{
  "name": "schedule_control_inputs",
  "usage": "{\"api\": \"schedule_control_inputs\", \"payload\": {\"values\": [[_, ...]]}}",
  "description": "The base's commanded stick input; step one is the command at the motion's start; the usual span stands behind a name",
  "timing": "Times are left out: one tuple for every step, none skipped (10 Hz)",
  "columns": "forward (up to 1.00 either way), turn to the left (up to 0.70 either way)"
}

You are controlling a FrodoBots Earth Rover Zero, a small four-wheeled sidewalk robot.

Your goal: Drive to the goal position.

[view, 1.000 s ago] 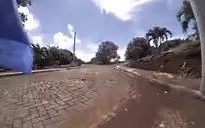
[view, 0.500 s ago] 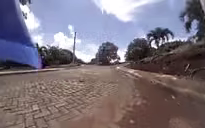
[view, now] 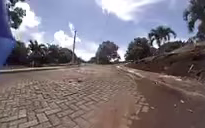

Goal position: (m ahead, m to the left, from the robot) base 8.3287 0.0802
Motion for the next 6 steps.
{"api": "schedule_control_inputs", "payload": {"values": [[0.50, 0.00], [0.50, 0.00], [0.50, 0.00], [0.50, 0.00], [0.50, 0.00], [0.50, 0.00]]}}
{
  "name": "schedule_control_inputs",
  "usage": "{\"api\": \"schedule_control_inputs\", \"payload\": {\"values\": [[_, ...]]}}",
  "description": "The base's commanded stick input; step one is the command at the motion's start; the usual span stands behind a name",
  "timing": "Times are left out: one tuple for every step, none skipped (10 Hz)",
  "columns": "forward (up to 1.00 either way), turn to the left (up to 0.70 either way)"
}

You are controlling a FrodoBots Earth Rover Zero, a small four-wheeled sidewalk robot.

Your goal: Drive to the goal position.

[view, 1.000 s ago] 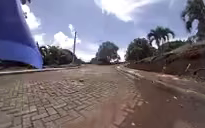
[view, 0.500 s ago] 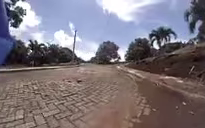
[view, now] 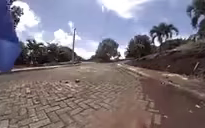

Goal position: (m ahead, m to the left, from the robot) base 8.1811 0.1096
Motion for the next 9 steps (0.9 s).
{"api": "schedule_control_inputs", "payload": {"values": [[0.50, 0.00], [0.50, 0.00], [0.50, 0.00], [0.50, 0.00], [0.50, 0.00], [0.50, 0.00], [0.50, 0.00], [0.50, 0.00], [0.50, 0.00]]}}
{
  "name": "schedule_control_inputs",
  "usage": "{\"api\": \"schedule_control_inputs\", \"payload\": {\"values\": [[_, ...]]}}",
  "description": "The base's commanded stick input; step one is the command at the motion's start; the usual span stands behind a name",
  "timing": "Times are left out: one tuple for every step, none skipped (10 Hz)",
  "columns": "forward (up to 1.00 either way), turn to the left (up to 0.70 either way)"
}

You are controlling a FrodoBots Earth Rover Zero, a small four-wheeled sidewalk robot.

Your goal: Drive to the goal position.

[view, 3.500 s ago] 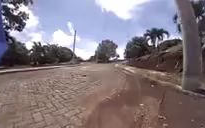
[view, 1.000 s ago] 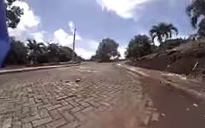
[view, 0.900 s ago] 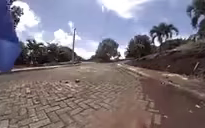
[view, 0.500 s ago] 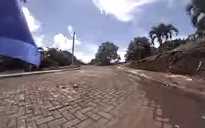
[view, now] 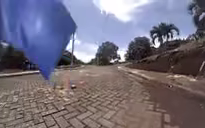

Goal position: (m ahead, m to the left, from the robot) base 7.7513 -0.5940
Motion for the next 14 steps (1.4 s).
{"api": "schedule_control_inputs", "payload": {"values": [[0.50, 0.00], [0.50, 0.00], [0.50, 0.00], [0.50, 0.00], [0.50, 0.00], [0.50, 0.00], [0.50, 0.00], [0.50, 0.00], [0.50, 0.00], [0.50, 0.00], [0.50, -0.02], [0.50, -0.08], [0.50, -0.13], [0.50, -0.18]]}}
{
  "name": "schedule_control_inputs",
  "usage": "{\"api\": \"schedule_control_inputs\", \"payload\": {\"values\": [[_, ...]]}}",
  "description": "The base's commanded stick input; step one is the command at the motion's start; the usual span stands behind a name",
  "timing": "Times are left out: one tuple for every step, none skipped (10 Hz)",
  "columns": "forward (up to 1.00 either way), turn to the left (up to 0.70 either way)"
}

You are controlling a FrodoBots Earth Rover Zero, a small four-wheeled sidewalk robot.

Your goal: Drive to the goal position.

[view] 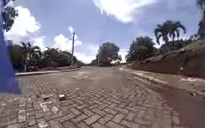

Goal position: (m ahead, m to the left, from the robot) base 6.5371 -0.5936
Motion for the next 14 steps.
{"api": "schedule_control_inputs", "payload": {"values": [[0.50, -0.23], [0.50, -0.19], [0.50, 0.00], [0.50, 0.00], [0.50, 0.00], [0.50, 0.00], [0.50, 0.00], [0.50, 0.00], [0.50, 0.00], [0.50, 0.00], [0.50, 0.00], [0.50, 0.00], [0.50, 0.00], [0.50, 0.00]]}}
